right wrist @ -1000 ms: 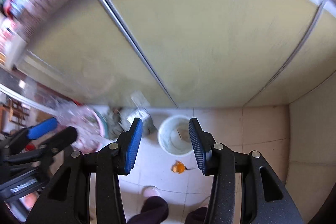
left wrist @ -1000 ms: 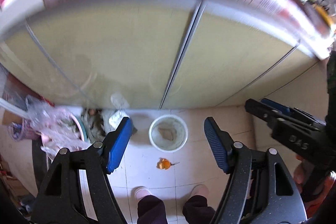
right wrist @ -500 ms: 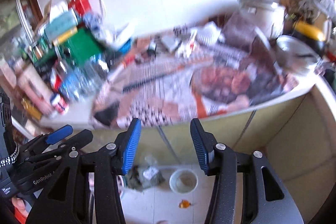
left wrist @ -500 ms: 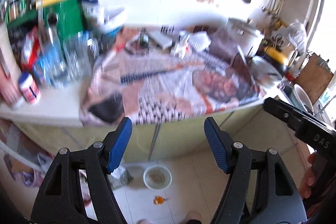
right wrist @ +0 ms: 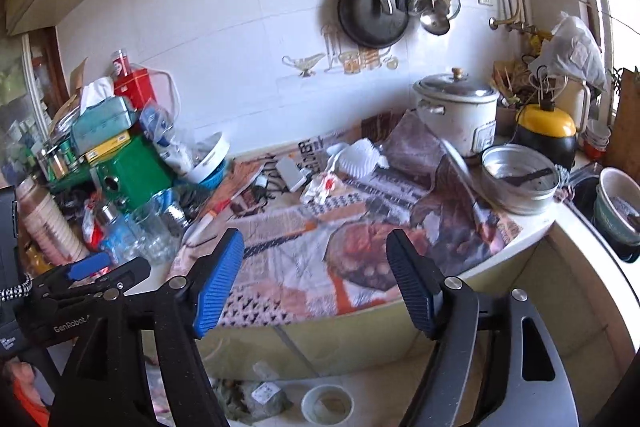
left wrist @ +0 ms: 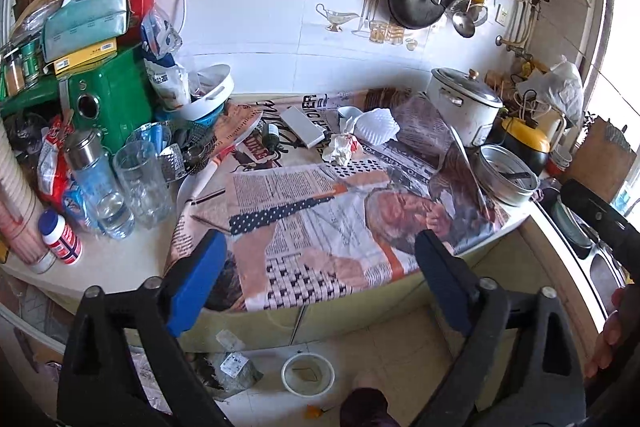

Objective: Collect trash
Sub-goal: 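Grasp the crumpled plastic bag with the left tool while the right tool grasps the foam net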

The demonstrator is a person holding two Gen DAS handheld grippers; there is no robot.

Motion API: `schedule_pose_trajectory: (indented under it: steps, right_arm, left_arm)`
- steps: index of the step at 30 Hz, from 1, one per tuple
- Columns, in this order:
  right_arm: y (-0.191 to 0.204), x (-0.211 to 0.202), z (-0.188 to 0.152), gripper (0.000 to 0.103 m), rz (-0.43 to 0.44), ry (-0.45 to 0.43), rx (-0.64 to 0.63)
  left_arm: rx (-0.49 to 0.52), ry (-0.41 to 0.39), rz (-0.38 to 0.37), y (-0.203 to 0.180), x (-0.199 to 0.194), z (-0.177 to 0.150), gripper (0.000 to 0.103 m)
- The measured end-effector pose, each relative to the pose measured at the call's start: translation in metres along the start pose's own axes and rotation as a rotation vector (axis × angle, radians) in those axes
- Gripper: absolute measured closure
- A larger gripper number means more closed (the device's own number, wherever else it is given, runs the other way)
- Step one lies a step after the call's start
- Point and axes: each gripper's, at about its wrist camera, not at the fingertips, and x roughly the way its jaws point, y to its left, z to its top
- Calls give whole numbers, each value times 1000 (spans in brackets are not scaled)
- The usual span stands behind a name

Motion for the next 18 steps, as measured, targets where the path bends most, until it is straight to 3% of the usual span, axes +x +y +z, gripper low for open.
schedule_pose_trajectory:
  steps: [6,18]
  right_arm:
    - [-44,61,30,30,20,10,7]
    - [-124,235,108,30,75,180,-82]
  left_arm:
    - [-22,21,51,-21,70,39,4]
    - [-156,178,126,-60,262,123,4]
